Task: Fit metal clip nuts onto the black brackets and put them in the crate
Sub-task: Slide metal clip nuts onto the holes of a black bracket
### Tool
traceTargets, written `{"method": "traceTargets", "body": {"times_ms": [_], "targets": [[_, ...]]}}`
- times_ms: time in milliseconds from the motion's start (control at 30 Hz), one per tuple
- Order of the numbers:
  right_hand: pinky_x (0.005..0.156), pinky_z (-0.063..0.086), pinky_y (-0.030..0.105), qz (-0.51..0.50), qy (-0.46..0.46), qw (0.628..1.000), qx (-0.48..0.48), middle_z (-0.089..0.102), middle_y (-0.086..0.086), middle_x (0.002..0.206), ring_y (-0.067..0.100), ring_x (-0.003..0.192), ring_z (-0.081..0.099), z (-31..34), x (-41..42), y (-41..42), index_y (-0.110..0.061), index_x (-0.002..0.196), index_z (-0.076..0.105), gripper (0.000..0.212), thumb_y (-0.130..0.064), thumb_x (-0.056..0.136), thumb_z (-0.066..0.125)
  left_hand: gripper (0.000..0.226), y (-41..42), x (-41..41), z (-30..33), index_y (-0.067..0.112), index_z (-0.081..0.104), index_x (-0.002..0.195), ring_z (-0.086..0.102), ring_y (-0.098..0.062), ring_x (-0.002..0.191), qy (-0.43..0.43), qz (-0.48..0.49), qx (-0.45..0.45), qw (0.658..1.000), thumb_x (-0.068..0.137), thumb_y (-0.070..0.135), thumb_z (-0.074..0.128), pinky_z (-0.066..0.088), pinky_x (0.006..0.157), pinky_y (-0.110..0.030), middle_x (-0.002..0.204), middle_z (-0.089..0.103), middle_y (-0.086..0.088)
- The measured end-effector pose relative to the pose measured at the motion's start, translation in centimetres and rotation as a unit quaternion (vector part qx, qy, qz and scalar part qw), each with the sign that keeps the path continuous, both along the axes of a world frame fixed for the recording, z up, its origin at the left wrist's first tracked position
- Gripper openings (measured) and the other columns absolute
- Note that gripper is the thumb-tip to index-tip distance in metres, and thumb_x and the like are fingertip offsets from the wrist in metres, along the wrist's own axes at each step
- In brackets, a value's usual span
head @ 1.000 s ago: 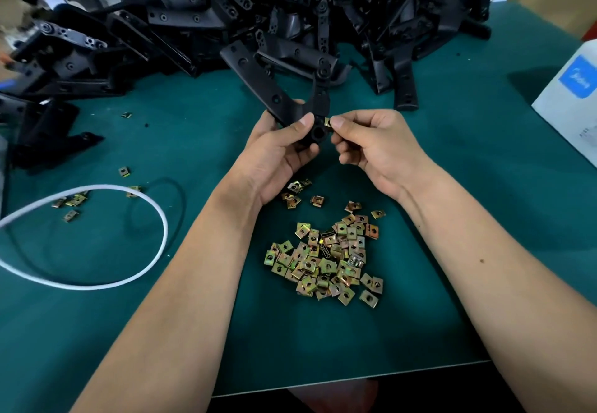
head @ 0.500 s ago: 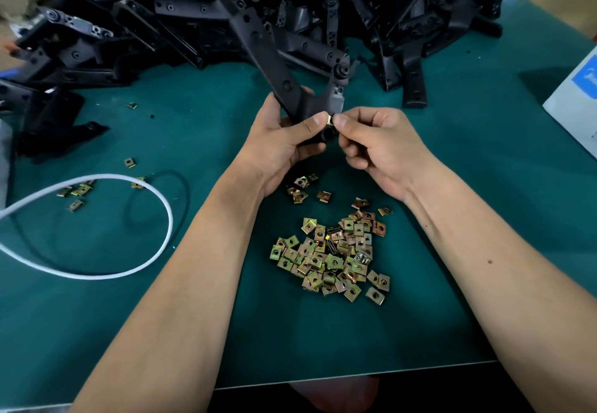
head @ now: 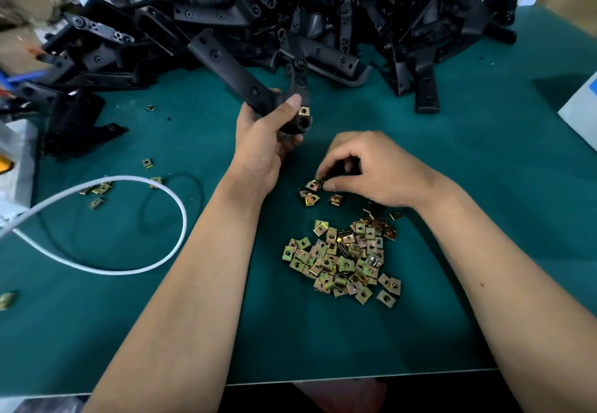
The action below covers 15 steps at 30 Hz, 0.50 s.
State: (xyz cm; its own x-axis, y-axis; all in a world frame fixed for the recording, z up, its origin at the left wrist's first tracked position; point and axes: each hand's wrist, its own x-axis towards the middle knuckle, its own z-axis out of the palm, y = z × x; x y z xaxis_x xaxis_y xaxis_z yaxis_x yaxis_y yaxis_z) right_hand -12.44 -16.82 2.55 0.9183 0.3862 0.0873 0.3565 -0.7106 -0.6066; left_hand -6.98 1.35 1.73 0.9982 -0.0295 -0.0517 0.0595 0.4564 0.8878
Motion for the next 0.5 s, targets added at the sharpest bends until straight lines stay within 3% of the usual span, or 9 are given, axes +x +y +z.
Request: {"method": "traceTargets", "body": {"times_ms": [100, 167, 233, 333, 500], "targets": [[0.071, 0.052, 0.026, -0.038, -0.011, 0.998, 0.056, 0.072, -0.009, 0.084, 0.011, 0.074, 0.064, -0.4, 0.0, -0.1, -0.019, 0.091, 0.078, 0.009, -0.013, 0.085, 0.083, 0.03, -0.3, -0.1, 0.2, 0.015, 0.056, 0.111, 0.071, -0.021, 0.073, 0.003, 0.035, 0.0, 0.999, 0.091, 0.02, 0.077, 0.047, 0.052, -0.026, 0.087, 0.072, -0.001], [0.06, 0.051, 0.023, -0.08, 0.011, 0.983, 0.163, 0.074, -0.004, 0.081, 0.01, 0.069, 0.065, -0.6, 0.1, 0.0, -0.012, 0.092, 0.072, 0.007, -0.005, 0.091, 0.075, 0.025, -0.4, -0.2, 0.2, 0.016, 0.057, 0.105, 0.07, -0.019, 0.067, 0.003, 0.038, 0.005, 0.999, 0.091, 0.022, 0.077, 0.044, 0.049, -0.025, 0.08, 0.072, 0.002], [0.055, 0.051, 0.026, -0.116, 0.021, 0.949, 0.291, 0.074, 0.005, 0.081, 0.014, 0.067, 0.063, -0.7, 0.2, 0.2, -0.008, 0.096, 0.069, 0.008, -0.001, 0.096, 0.067, 0.023, -0.5, -0.4, 0.3, 0.017, 0.057, 0.099, 0.069, -0.019, 0.064, -0.005, 0.01, 0.023, 1.0, 0.091, 0.023, 0.077, 0.042, 0.048, -0.024, 0.076, 0.071, 0.003], [0.058, 0.051, 0.024, -0.168, 0.011, 0.89, 0.424, 0.071, 0.002, 0.077, 0.012, 0.066, 0.061, -0.7, 0.2, 0.4, -0.011, 0.1, 0.075, 0.012, -0.003, 0.098, 0.065, 0.025, -0.7, -0.9, 0.4, 0.016, 0.059, 0.099, 0.068, -0.018, 0.065, -0.025, -0.053, 0.06, 0.996, 0.087, 0.027, 0.078, 0.042, 0.047, -0.023, 0.08, 0.07, 0.002], [0.06, 0.052, 0.021, -0.19, 0.053, 0.818, 0.541, 0.073, 0.005, 0.077, 0.011, 0.066, 0.062, -0.2, 0.1, 0.5, -0.009, 0.099, 0.075, 0.006, -0.007, 0.096, 0.071, 0.03, -1.0, -1.4, 0.7, 0.017, 0.059, 0.103, 0.068, -0.017, 0.066, -0.027, -0.091, 0.068, 0.993, 0.084, 0.031, 0.078, 0.042, 0.049, -0.023, 0.084, 0.071, 0.003]]}}
